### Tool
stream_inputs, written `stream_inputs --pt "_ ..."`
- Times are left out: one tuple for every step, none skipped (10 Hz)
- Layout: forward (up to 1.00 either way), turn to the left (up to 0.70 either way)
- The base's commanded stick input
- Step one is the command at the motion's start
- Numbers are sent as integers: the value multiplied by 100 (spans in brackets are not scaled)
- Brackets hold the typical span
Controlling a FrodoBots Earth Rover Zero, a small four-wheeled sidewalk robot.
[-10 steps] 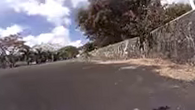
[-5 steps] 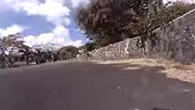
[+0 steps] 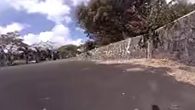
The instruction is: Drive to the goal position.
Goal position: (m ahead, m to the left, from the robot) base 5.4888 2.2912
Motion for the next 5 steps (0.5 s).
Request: stream_inputs --pt "50 0" --pt "50 0" --pt "50 0" --pt "50 0" --pt "50 0"
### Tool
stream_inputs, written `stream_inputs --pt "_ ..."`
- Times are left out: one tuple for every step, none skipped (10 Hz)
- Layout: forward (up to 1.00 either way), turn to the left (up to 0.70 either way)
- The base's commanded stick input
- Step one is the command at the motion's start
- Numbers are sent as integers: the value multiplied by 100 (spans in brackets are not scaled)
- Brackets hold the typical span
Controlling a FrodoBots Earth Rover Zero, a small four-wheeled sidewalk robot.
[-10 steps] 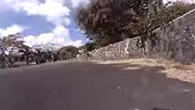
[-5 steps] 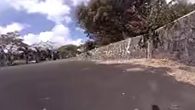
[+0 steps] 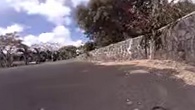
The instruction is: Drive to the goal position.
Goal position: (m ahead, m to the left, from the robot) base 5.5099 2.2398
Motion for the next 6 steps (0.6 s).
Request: stream_inputs --pt "50 0" --pt "50 0" --pt "50 0" --pt "50 0" --pt "50 0" --pt "50 0"
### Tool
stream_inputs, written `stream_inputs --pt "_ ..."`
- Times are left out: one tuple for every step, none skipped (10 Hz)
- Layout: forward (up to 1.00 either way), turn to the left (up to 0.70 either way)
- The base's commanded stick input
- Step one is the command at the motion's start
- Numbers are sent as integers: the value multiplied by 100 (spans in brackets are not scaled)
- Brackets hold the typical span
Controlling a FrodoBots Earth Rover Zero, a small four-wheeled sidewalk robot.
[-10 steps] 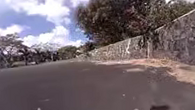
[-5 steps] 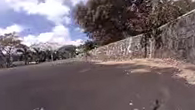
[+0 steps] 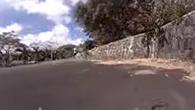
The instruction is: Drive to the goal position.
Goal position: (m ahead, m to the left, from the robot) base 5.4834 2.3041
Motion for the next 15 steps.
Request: stream_inputs --pt "50 0" --pt "50 0" --pt "50 0" --pt "50 0" --pt "50 0" --pt "50 0" --pt "50 0" --pt "50 0" --pt "50 0" --pt "50 0" --pt "50 0" --pt "50 0" --pt "50 0" --pt "50 0" --pt "50 0"
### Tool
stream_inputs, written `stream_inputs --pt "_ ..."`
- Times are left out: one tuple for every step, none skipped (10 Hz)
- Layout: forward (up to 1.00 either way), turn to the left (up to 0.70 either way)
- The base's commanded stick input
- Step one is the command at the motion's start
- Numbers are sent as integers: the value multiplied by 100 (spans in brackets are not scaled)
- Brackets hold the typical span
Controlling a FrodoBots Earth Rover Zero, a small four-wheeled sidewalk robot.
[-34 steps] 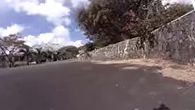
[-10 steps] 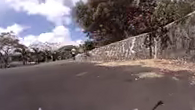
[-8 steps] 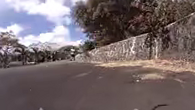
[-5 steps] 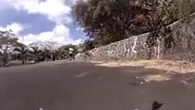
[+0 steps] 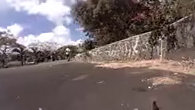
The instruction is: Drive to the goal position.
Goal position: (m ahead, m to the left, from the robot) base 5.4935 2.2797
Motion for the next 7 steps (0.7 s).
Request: stream_inputs --pt "50 0" --pt "50 0" --pt "50 0" --pt "50 0" --pt "50 0" --pt "50 0" --pt "50 0"
